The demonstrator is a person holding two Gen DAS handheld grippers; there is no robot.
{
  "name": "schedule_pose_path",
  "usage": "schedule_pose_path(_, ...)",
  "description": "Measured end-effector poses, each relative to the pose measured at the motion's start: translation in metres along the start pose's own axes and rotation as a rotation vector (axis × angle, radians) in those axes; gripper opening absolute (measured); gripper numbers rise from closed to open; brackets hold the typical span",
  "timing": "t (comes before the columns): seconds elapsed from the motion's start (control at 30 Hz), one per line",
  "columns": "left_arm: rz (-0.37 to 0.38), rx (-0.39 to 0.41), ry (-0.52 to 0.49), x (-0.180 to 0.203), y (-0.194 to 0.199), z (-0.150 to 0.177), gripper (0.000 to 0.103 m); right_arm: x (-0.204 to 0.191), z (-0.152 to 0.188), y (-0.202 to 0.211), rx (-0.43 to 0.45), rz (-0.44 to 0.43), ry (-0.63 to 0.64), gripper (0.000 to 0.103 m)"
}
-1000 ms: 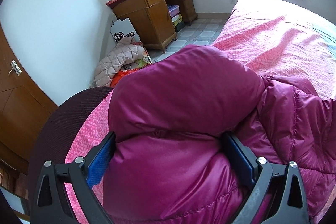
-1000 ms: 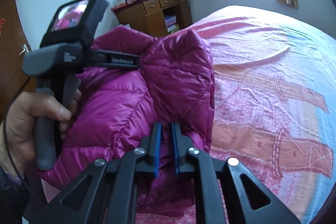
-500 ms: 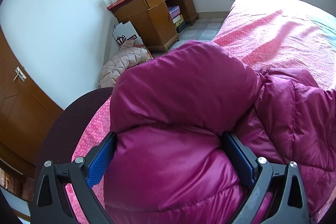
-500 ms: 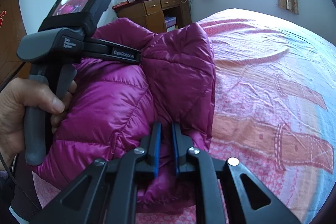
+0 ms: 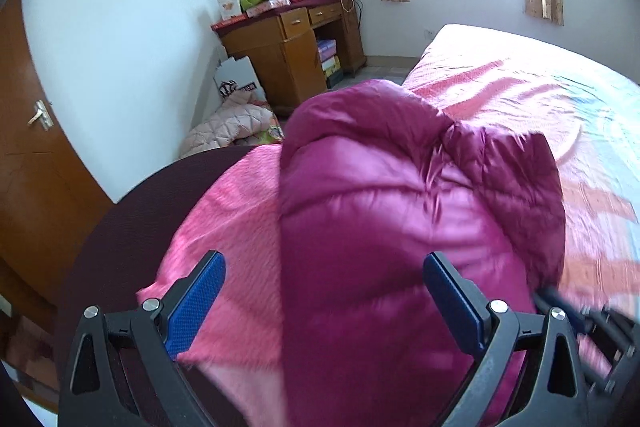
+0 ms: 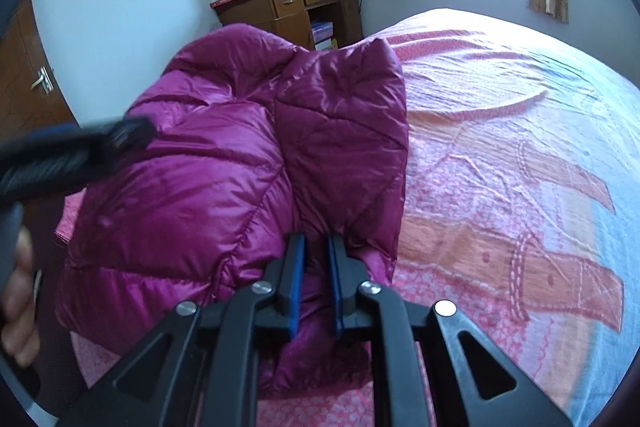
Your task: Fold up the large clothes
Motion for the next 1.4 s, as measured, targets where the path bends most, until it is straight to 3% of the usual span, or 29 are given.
schedule_pose_path(0.03, -0.003, 0.007, -0.002, -0.001, 0.009, 0.007, 0.1, 0.001, 0.001, 0.004, 0.003, -0.005, -0.016, 0.021)
schedule_pose_path(0.13, 0.0, 0.002, 0.005, -0.002, 0.025, 0.026, 0.1, -0.002, 0.005, 0.024, 0.033, -0.004, -0.037, 0.05)
schedule_pose_path(0.2, 0.002, -0.005, 0.01, -0.002, 0.032, 0.039, 0.1, -0.002, 0.01, 0.039, 0.055, 0.007, -0.035, 0.087)
schedule_pose_path(0.27, 0.0, 0.001, 0.02, -0.001, 0.043, 0.051, 0.1, -0.004, 0.016, 0.052, 0.066, -0.005, -0.037, 0.095)
schedule_pose_path(0.47, -0.016, 0.09, 0.013, 0.004, 0.085, 0.064, 0.1, -0.007, 0.034, 0.088, 0.075, 0.041, -0.012, 0.095)
schedule_pose_path(0.67, -0.013, 0.185, -0.004, 0.003, 0.126, 0.057, 0.1, -0.014, 0.027, 0.127, 0.149, 0.044, -0.031, 0.096)
schedule_pose_path(0.77, 0.0, 0.232, 0.03, -0.005, 0.144, 0.053, 0.1, -0.02, 0.023, 0.151, 0.207, 0.04, -0.024, 0.103)
schedule_pose_path(1.07, 0.132, 0.311, 0.195, -0.023, 0.18, 0.043, 0.102, -0.035, -0.002, 0.216, 0.382, 0.014, -0.033, 0.103)
schedule_pose_path(1.4, -0.045, 0.31, 0.144, -0.04, 0.194, 0.04, 0.102, -0.037, -0.019, 0.259, 0.551, 0.0, -0.027, 0.103)
Point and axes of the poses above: each gripper's, at about its wrist camera, not at the fingertips, and y roughly against the way its jaws point, x to its right, z to its underside, the point moved 10 cm from there along -y, roughly the way its jaws point, and after that the axes turned 10 degrees about -y, right-handed, at the moved point
